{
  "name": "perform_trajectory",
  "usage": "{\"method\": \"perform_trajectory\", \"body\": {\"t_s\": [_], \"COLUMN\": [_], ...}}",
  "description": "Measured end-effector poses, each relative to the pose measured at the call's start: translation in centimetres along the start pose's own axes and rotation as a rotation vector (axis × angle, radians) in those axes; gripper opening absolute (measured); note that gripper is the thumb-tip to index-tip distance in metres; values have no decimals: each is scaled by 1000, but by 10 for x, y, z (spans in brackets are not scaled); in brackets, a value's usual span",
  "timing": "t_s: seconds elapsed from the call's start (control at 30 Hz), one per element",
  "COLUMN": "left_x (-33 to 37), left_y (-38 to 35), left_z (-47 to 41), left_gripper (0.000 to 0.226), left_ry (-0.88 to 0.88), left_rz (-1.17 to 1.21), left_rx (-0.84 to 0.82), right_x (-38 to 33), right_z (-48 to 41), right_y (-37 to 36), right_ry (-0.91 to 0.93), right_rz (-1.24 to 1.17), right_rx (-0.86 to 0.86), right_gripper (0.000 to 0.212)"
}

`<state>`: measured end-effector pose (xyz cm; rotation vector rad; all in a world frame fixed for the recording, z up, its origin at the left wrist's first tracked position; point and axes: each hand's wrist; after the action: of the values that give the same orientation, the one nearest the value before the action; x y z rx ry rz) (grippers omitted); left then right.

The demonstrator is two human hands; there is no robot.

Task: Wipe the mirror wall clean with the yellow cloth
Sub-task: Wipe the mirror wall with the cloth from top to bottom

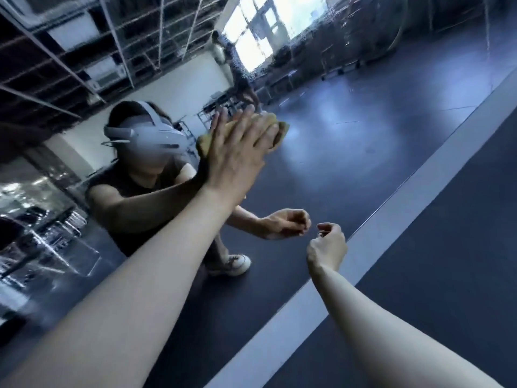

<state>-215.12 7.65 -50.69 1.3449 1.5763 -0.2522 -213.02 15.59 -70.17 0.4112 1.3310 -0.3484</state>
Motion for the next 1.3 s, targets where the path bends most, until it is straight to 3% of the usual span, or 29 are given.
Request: {"method": "perform_trajectory", "body": {"t_s": [0.07, 0.13, 0.3, 0.43, 0.47, 0.5, 0.53, 0.57, 0.6, 0.63, 0.73, 0.77, 0.8, 0.97, 1.07, 1.2, 1.3], "left_x": [9, 34, 113, 98, 94, 100, 101, 111, 113, 109, 100, 97, 101, 175, 191, 189, 182], "left_y": [-6, -24, -65, -101, -112, -128, -147, -174, -183, -173, -112, -86, -71, -99, -100, -101, -90], "left_z": [-13, -6, 69, 55, 47, 44, 37, 36, 30, 18, -20, -34, -40, 24, 46, 53, 52], "left_gripper": [54, 54, 51, 34, 23, 26, 37, 44, 48, 50, 28, 37, 41, 36, 54, 54, 50], "left_ry": [63, 16, -443, -585, -522, -414, -112, 6, 71, 61, -93, -97, -150, -506, -512, -537, -461], "left_rz": [52, 82, 194, 112, 448, 911, 1306, 1553, 1614, 1546, 597, 481, 393, 265, 261, 323, 411], "left_rx": [77, 82, -182, -1, -96, -257, -367, -492, -482, -425, -97, -4, -32, -356, -483, -483, -398], "right_x": [3, 8, 15, 18, 18, 18, 18, 18, 19, 21, 32, 36, 39, 53, 62, 65, 53], "right_z": [-5, -8, -22, -36, -40, -44, -47, -50, -53, -55, -55, -54, -53, -51, -49, -45, -42], "right_y": [-2, -1, 14, 19, 19, 19, 19, 19, 19, 19, 19, 20, 21, 33, 41, 49, 43], "right_ry": [-27, -59, -112, -131, -128, -116, -107, -105, -108, -117, -160, -178, -203, -295, -304, -216, -139], "right_rz": [-28, -63, -116, -152, -163, -167, -161, -155, -151, -152, -147, -149, -157, -190, -170, -138, -224], "right_rx": [18, 40, 101, 116, 108, 100, 96, 96, 99, 105, 122, 123, 121, 137, 142, 111, -11], "right_gripper": [35, 34, 32, 28, 27, 26, 24, 23, 23, 23, 26, 27, 27, 29, 35, 31, 20]}}
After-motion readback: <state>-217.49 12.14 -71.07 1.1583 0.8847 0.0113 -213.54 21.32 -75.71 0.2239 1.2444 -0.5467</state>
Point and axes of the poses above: each hand's wrist, its own z-axis away from the middle knuckle, its own y-axis out of the back of the hand, x = y × z, and after that the axes turned 9 degrees about z, right-handed
